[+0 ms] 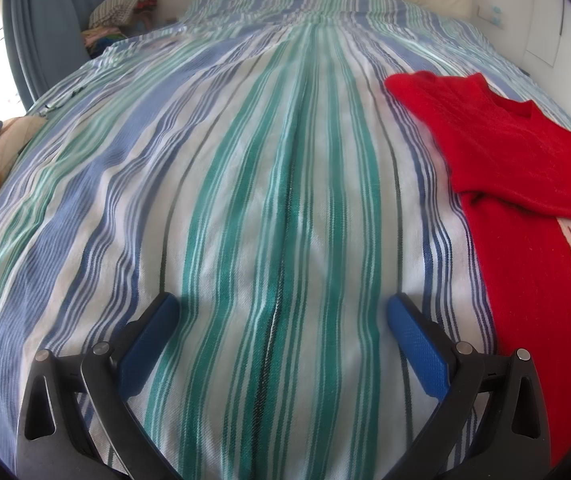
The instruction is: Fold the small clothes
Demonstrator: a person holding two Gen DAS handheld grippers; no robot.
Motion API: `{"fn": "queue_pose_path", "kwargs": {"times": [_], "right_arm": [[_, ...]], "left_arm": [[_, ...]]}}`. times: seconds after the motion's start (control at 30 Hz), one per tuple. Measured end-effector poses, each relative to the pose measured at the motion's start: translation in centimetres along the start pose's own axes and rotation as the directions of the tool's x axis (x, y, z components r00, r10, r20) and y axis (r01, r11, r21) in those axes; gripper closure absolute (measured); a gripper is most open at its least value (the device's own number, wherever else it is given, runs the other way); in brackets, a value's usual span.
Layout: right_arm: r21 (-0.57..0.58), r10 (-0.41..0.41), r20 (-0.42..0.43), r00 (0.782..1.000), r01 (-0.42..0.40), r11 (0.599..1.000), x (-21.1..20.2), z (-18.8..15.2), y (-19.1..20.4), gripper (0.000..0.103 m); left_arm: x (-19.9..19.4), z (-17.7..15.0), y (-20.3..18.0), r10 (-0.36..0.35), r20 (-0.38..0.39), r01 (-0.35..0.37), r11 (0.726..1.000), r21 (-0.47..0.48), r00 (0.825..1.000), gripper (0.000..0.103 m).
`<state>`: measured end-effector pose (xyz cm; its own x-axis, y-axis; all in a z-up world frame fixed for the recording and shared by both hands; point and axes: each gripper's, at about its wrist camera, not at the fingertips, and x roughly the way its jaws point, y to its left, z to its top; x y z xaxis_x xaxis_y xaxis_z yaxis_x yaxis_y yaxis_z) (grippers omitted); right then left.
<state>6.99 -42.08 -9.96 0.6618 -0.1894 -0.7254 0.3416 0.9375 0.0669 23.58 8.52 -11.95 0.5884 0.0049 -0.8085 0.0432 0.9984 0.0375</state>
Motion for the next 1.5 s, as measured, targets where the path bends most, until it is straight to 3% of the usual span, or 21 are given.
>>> {"fn": "queue_pose_path", "kwargs": {"times": [0.67, 0.77, 0.83, 0.93, 1.03, 1.13, 1.2, 1.27, 1.37, 1.43, 1.47, 1.5], "right_arm": [[-0.001, -0.003, -0.002, 1.0, 0.003, 1.0, 0.0, -0.1, -0.1, 0.001], [-0.001, 0.0, -0.013, 1.0, 0.0, 1.0, 0.0, 0.0, -0.2, 0.001], [-0.01, 0.03, -0.04, 0.999, -0.03, 0.999, -0.5, 0.6, -0.3, 0.001], [-0.064, 0.084, -0.062, 0.995, -0.088, 0.994, -4.1, 2.1, 0.2, 0.002], [-0.181, 0.139, -0.067, 0.988, -0.15, 0.972, -10.0, 2.6, 2.1, 0.001], [-0.169, 0.282, -0.145, 0.948, -0.305, 0.937, -14.1, 1.3, 4.0, 0.001], [-0.112, 0.386, -0.214, 0.898, -0.415, 0.903, -14.9, -0.9, 5.8, 0.001], [-0.087, 0.446, -0.279, 0.85, -0.485, 0.87, -14.3, -3.6, 8.5, 0.002], [-0.111, 0.449, -0.343, 0.825, -0.51, 0.853, -12.4, -7.0, 11.7, 0.005], [-0.089, 0.427, -0.39, 0.816, -0.495, 0.864, -10.8, -8.7, 12.5, 0.01], [-0.051, 0.438, -0.405, 0.803, -0.498, 0.865, -10.1, -9.3, 12.4, 0.014], [-0.007, 0.456, -0.408, 0.791, -0.502, 0.865, -9.6, -9.8, 12.1, 0.018]], "left_arm": [[-0.1, 0.0, 0.3, -0.009, 0.004, 0.009, 1.0, -0.004, 1.0, 0.0], [-1.6, 0.4, 1.4, -0.047, -0.041, 0.045, 0.998, -0.032, 0.998, 0.002], [-4.6, 0.2, 2.8, -0.121, -0.01, 0.12, 0.989, -0.086, 0.993, 0.002], [-9.0, -1.3, 3.6, -0.258, 0.022, 0.259, 0.961, -0.093, 0.966, 0.001], [-11.0, -4.4, 2.4, -0.354, -0.038, 0.353, 0.935, -0.036, 0.934, 0.001], [-11.4, -7.7, -0.3, -0.405, -0.119, 0.407, 0.913, -0.01, 0.906, 0.002], [-11.8, -9.5, -2.6, -0.46, -0.156, 0.467, 0.884, 0.006, 0.874, 0.002], [-12.2, -10.7, -4.9, -0.479, -0.175, 0.494, 0.868, 0.051, 0.86, 0.006], [-12.3, -11.6, -6.5, -0.419, -0.198, 0.445, 0.888, 0.111, 0.886, 0.025], [-12.5, -11.9, -6.3, -0.414, -0.197, 0.438, 0.894, 0.098, 0.889, 0.031], [-12.6, -11.9, -6.0, -0.418, -0.196, 0.441, 0.893, 0.088, 0.887, 0.042], [-12.6, -12.0, -5.7, -0.42, -0.2, 0.442, 0.894, 0.077, 0.885, 0.063]]}}
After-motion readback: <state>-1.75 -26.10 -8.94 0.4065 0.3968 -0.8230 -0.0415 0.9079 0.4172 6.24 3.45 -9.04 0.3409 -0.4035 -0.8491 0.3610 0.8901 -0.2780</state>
